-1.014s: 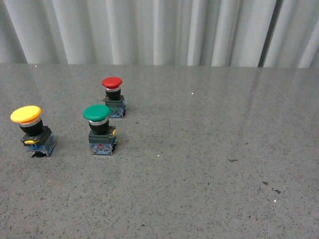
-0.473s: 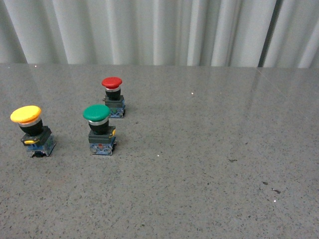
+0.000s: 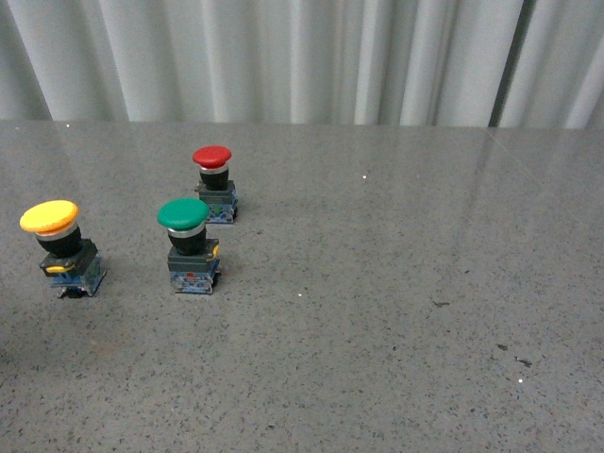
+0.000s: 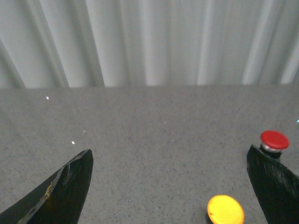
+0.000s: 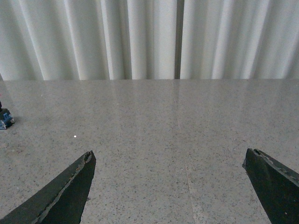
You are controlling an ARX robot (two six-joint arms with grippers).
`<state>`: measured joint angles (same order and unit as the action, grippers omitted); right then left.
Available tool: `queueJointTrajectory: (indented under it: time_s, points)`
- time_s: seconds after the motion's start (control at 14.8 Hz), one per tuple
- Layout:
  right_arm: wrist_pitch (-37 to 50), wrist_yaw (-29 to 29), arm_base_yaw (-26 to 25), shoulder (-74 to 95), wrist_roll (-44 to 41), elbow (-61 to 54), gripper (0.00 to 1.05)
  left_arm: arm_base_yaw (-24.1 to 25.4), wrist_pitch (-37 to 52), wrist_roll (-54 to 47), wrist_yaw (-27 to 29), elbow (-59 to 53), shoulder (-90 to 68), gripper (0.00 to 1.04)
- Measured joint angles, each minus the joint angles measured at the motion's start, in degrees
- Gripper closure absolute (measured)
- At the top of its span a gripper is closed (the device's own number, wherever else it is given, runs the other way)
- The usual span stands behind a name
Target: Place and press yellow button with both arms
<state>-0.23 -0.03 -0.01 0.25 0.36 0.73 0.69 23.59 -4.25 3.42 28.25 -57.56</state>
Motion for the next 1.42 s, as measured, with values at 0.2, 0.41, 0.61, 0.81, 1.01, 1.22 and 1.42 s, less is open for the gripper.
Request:
queueJointTrajectory:
  time_s: [0.2, 0.41, 0.61, 0.81, 1.01, 1.22, 1.42]
  points:
    - [0.0, 0.0, 0.0, 0.0, 0.0, 0.0, 0.06, -1.8, 0.4, -1.1, -1.0, 8.9, -21.6, 0.07]
    - [0.0, 0.0, 0.0, 0.0, 0.0, 0.0, 0.06, -4.4, 0.6, -1.1, -3.1, 9.8, -30.4, 0.07]
    - [0.0, 0.0, 0.0, 0.0, 0.0, 0.0, 0.06, -6.4, 2.1, -0.5, -3.5, 8.6, -30.4, 0.07]
    - [0.0, 0.0, 0.0, 0.0, 0.0, 0.0, 0.06, -6.8, 3.0, -0.5, -3.4, 6.6, -31.2, 0.07]
    - [0.0, 0.0, 0.0, 0.0, 0.0, 0.0, 0.06, -7.3, 4.0, -0.7, -2.7, 5.3, -31.2, 0.19]
    - [0.0, 0.0, 0.0, 0.0, 0.0, 0.0, 0.06, -7.2, 4.1, -0.8, -1.9, 5.0, -31.0, 0.51]
    - [0.0, 0.0, 0.0, 0.0, 0.0, 0.0, 0.06, -7.8, 0.8, -2.0, 0.2, 5.0, -26.1, 0.72]
